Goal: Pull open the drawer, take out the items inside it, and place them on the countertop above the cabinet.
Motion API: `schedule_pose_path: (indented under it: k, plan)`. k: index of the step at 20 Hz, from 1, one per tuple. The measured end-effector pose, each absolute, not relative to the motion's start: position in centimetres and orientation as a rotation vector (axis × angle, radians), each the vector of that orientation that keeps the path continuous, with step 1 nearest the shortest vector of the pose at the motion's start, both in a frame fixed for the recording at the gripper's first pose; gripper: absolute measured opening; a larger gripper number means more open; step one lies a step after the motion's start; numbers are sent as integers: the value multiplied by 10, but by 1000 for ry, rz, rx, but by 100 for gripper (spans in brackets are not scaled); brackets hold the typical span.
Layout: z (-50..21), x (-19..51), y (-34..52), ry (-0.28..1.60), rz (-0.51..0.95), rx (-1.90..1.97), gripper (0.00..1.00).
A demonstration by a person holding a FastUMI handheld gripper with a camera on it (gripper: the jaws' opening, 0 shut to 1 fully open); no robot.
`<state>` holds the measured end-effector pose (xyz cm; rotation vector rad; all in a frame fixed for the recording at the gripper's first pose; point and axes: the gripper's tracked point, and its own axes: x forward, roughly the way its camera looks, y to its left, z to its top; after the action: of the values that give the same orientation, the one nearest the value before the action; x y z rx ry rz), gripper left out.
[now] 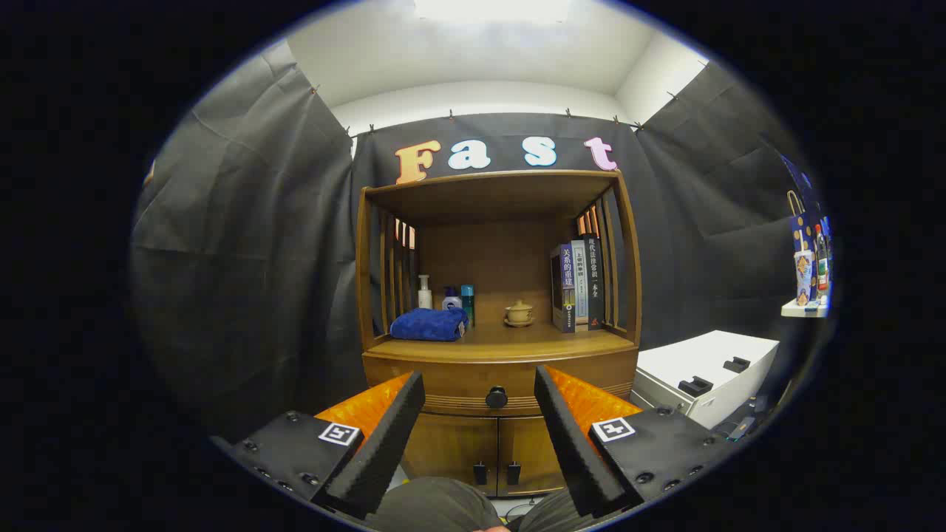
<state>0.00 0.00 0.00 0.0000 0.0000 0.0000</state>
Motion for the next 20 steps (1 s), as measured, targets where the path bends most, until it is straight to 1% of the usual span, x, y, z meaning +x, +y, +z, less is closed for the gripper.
schedule_pose_path:
  k: [14,20]
  plan:
    - [9,-1,-5,-14,-6,38,98]
    - [11,17,-7,-24,3,30,98]
